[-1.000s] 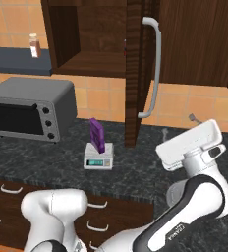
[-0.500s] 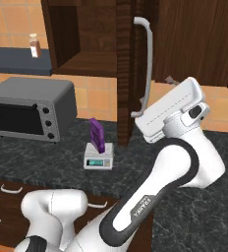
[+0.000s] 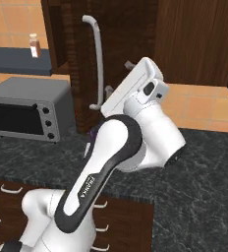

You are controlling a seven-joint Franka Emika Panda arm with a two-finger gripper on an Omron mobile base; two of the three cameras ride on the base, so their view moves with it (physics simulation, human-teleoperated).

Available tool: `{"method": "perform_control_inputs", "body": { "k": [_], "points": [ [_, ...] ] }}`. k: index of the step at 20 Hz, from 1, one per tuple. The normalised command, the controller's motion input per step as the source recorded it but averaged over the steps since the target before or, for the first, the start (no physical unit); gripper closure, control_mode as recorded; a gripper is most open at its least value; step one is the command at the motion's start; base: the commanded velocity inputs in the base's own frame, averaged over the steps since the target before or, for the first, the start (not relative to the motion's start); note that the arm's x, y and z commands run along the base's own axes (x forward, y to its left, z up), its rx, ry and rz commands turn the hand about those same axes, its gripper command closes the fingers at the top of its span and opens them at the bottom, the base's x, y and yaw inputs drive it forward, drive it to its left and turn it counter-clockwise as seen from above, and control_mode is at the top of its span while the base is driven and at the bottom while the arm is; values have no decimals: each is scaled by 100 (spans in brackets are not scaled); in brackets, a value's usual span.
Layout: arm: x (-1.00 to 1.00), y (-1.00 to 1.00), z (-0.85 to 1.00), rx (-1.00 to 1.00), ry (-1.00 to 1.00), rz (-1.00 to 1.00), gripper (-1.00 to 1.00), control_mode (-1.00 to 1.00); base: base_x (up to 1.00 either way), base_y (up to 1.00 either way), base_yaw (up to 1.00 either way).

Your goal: Pick the cereal and place it on the digital scale for weighing, and close the cabinet.

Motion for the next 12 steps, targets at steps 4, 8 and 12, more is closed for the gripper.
{"method": "perform_control_inputs", "body": {
  "k": [4, 8, 12],
  "points": [
    [71, 100, 0, -16, 12, -19, -100, -100, 0, 0, 0],
    [94, 100, 0, -17, 3, -23, -100, -100, 0, 0, 0],
    [86, 100, 0, -9, 0, -23, -100, -100, 0, 0, 0]
  ]
}}
